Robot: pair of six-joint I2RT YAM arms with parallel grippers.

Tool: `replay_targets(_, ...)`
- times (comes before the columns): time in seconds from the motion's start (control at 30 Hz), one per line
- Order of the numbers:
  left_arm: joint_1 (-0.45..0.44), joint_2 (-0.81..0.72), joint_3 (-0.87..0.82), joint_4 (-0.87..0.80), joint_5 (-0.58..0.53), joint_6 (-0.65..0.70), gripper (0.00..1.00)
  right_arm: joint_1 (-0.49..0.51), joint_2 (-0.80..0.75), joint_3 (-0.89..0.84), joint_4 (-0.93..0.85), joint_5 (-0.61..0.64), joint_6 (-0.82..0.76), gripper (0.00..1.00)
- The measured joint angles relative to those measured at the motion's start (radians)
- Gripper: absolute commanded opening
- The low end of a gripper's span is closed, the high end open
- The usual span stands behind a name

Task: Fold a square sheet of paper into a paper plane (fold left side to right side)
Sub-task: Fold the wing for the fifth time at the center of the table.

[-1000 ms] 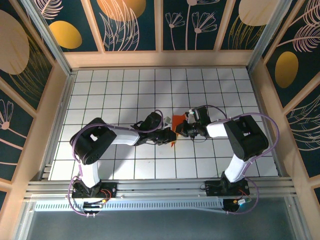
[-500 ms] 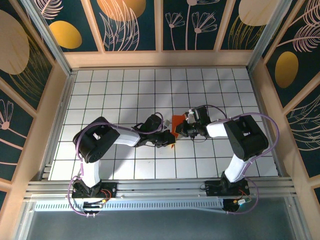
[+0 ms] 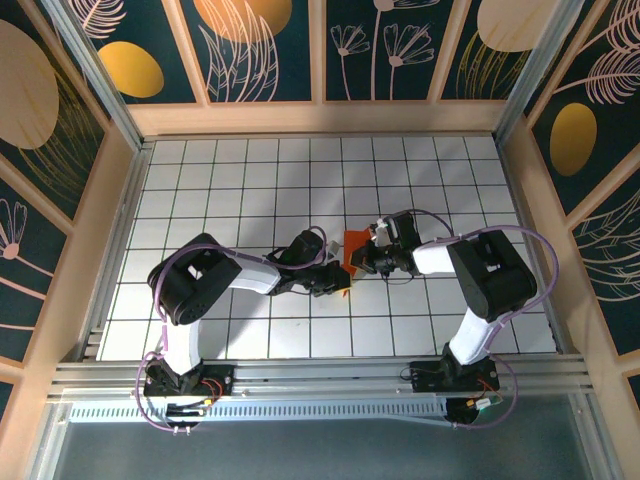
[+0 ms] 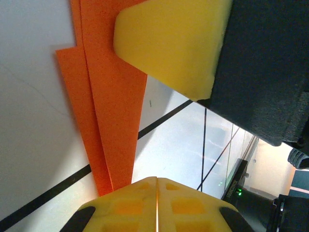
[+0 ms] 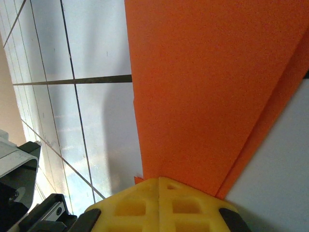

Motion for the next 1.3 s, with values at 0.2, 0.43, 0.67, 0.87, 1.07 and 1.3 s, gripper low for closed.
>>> replay_targets(0.2, -0.006, 0.0, 0.0, -0.008, -0.005, 0.0, 0.08, 0.0, 0.0, 0.002, -0.004, 0.002, -0.003, 0.0)
replay_targets(0.43, -0.013, 0.0, -0.007, -0.017, -0.017, 0.008, 0.08, 0.0, 0.002, 0.005, -0.008, 0.001, -0.003, 0.0)
replay_targets(0.67, -0.018, 0.0, -0.009, -0.026, -0.025, 0.019, 0.08, 0.0, 0.002, 0.005, -0.008, 0.002, -0.003, 0.0)
replay_targets(0.87, -0.019, -0.002, -0.009, -0.029, -0.028, 0.023, 0.08, 0.0, 0.002, 0.005, -0.008, 0.002, -0.003, 0.0)
replay_targets(1.07, -0.029, -0.011, -0.01, -0.043, -0.049, 0.038, 0.07, 0.0, 0.004, 0.008, -0.015, 0.001, -0.003, 0.0)
replay_targets(1.3, -0.043, -0.04, -0.04, -0.064, -0.055, 0.046, 0.04, 0.0, 0.004, 0.011, -0.021, 0.001, -0.006, 0.0)
